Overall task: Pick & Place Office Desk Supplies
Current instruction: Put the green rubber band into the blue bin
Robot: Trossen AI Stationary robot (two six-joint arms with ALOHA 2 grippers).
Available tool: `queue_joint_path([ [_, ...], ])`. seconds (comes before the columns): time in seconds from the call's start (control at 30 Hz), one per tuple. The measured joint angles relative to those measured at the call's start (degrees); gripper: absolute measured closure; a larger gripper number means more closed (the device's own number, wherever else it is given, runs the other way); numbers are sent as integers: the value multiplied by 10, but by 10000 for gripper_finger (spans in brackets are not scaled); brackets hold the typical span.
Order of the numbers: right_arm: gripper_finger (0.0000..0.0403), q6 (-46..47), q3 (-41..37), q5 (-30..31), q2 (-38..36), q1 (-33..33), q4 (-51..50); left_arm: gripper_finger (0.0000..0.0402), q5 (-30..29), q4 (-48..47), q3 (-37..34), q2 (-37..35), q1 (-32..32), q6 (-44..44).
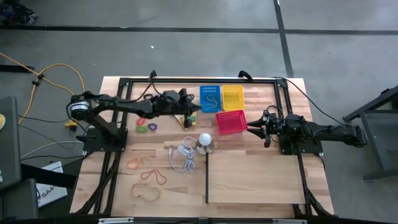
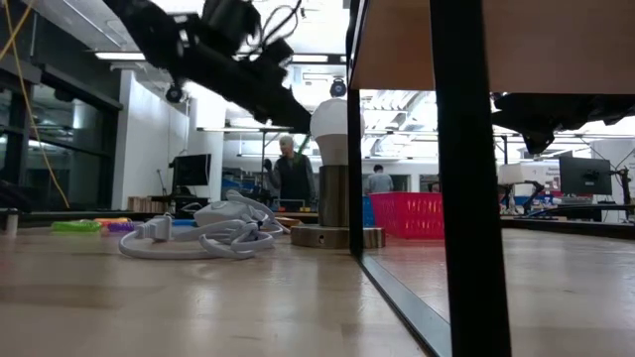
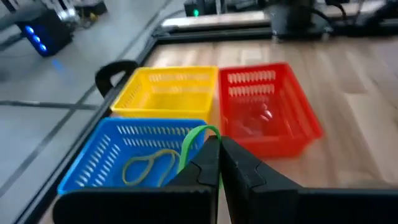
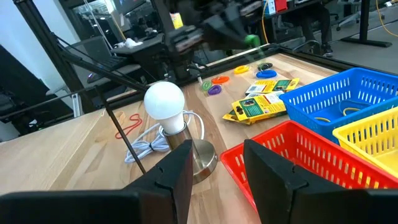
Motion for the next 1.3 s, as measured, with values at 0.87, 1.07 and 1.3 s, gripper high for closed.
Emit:
queue_joint_path([
  [0.87, 272, 0, 0, 0, 0, 0, 0, 401, 97, -71, 219, 192, 88, 27],
  [1.07, 272, 0, 0, 0, 0, 0, 0, 401, 118, -70, 219, 215, 97, 5],
  [1.3, 272, 0, 0, 0, 0, 0, 0, 397, 125, -71, 219, 216, 97, -5],
])
